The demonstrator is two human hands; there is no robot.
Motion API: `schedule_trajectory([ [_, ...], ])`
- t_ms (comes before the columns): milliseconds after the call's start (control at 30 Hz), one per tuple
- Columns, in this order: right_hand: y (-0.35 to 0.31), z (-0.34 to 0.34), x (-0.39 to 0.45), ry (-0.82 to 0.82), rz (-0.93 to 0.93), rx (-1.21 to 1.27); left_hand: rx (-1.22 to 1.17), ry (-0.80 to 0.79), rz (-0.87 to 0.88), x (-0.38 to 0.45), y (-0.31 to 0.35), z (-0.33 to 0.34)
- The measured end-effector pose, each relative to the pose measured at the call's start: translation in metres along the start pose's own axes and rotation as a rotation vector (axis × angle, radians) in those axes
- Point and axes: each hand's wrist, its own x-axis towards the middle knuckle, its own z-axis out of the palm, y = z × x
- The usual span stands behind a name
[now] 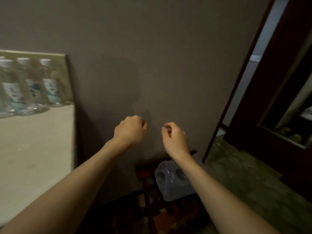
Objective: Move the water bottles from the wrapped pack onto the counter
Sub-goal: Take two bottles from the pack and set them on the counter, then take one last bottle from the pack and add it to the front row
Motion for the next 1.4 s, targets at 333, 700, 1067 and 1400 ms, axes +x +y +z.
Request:
schedule_trajectory([
  [333,0.145,-0.025,-0.001,-0.094,0.338,-0.028,-0.051,-0.371,0.021,0.024,0.058,0.167],
  [700,0.291,0.011,0.045,-0.244,0.721,-0.025,-0.236,-0.729,-0.096,0.087,0.046,0.36],
  [1067,0.374,0.034,0.081,-0.316,0.923,-0.074,-0.307,-0.858,-0.302,0.131,0.054,0.45],
  [1400,0.473,0.045,0.105,-0.361,1.14,-0.045,-0.238,-0.897,-0.541,0.162,0.067,0.553],
])
